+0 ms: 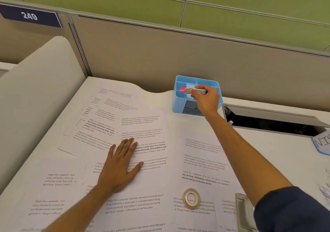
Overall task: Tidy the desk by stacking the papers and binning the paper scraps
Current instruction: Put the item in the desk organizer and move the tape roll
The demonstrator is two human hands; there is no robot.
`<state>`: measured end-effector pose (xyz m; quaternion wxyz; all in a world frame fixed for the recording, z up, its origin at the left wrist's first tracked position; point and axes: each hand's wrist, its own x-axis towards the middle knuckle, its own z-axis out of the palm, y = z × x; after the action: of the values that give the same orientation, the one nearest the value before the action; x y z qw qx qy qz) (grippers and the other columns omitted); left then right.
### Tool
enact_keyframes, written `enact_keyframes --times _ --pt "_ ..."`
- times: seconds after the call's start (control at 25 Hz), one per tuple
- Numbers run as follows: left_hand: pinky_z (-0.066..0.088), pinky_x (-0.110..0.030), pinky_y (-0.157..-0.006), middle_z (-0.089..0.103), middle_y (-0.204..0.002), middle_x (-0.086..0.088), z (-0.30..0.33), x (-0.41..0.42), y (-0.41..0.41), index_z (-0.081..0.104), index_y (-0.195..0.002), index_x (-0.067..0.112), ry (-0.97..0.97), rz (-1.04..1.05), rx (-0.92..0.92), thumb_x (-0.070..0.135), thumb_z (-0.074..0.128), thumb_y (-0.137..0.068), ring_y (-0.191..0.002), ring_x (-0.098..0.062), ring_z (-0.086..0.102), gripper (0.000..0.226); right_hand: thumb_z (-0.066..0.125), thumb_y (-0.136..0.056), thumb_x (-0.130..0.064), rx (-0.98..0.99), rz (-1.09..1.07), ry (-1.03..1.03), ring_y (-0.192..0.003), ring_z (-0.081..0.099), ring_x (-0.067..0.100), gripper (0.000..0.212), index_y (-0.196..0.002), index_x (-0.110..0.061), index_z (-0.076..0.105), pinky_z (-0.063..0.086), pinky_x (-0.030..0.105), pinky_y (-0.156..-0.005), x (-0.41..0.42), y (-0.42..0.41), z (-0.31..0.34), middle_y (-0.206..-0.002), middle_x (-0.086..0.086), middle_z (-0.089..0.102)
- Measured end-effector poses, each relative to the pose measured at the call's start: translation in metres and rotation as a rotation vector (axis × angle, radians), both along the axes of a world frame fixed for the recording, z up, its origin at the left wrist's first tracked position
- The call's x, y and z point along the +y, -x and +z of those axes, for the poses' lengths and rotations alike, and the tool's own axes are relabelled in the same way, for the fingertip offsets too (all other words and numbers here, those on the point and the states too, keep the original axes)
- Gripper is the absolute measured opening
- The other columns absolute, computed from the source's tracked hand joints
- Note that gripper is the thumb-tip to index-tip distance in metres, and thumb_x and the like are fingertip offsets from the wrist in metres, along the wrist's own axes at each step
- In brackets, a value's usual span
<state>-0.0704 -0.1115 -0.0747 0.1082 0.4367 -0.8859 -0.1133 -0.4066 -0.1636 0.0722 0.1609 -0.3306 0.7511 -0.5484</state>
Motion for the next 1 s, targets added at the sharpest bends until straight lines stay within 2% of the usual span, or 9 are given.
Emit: enact_keyframes --times 0.12,0.28,0.44,0.64,0.88,1.0 --pt "0.005 -0.044 -0.121 0.011 -0.163 0.009 0.000 0.000 0.000 0.020 -0.156 0.025 -0.003 0.000 0.016 0.070 0.021 -0.094 -0.151 -0.010 0.005 0.077 0.075 -0.080 -0.041 0.164 0.010 -0.031 -0.076 0.070 0.017 0.029 -0.090 -0.015 0.067 0.060 0.036 -0.075 -0.017 0.003 0.002 -0.087 0.002 0.070" --pt "0.006 -0.045 -0.121 0.013 -0.163 0.008 -0.001 0.000 0.001 0.022 -0.155 0.024 0.003 0.001 0.019 0.070 0.022 -0.094 -0.151 -0.011 0.007 0.077 0.070 -0.083 -0.044 0.343 0.019 -0.133 -0.079 0.068 0.019 0.030 -0.079 -0.016 0.061 0.058 0.039 -0.073 -0.032 0.001 0.000 -0.085 0.004 0.071" --pt "0.006 -0.044 -0.121 0.015 -0.163 0.007 0.000 0.001 0.001 0.024 -0.155 0.023 0.008 0.003 0.027 0.070 0.023 -0.094 -0.150 -0.012 0.010 0.076 0.070 -0.085 -0.038 0.463 0.089 -0.274 -0.083 0.064 0.016 0.029 -0.091 -0.011 0.067 0.052 0.028 -0.076 -0.041 0.002 0.006 -0.097 0.006 0.070" --pt "0.006 -0.044 -0.121 0.014 -0.163 0.008 0.001 0.001 0.001 0.023 -0.155 0.024 0.012 0.008 0.021 0.070 0.022 -0.095 -0.150 -0.011 0.008 0.076 0.073 -0.081 -0.041 0.554 0.167 -0.403 -0.080 0.058 0.015 0.033 -0.091 -0.011 0.066 0.049 0.028 -0.074 -0.049 0.004 0.003 -0.097 0.007 0.069" --pt "0.007 -0.044 -0.121 0.018 -0.162 0.007 0.001 0.001 0.001 0.026 -0.154 0.023 0.017 0.013 0.025 0.070 0.022 -0.094 -0.150 -0.012 0.012 0.076 0.074 -0.083 -0.030 0.560 0.170 -0.432 -0.097 0.060 0.022 0.034 -0.106 -0.013 0.056 0.051 0.032 -0.083 -0.048 0.001 0.004 -0.110 0.007 0.065" --pt "0.006 -0.044 -0.121 0.016 -0.163 0.007 0.001 0.001 0.002 0.025 -0.155 0.023 0.015 0.013 0.023 0.070 0.021 -0.094 -0.150 -0.012 0.010 0.076 0.068 -0.088 -0.025 0.621 0.225 -0.455 -0.100 0.059 0.021 0.025 -0.108 -0.013 0.060 0.044 0.027 -0.079 -0.049 0.002 0.001 -0.113 0.008 0.065"
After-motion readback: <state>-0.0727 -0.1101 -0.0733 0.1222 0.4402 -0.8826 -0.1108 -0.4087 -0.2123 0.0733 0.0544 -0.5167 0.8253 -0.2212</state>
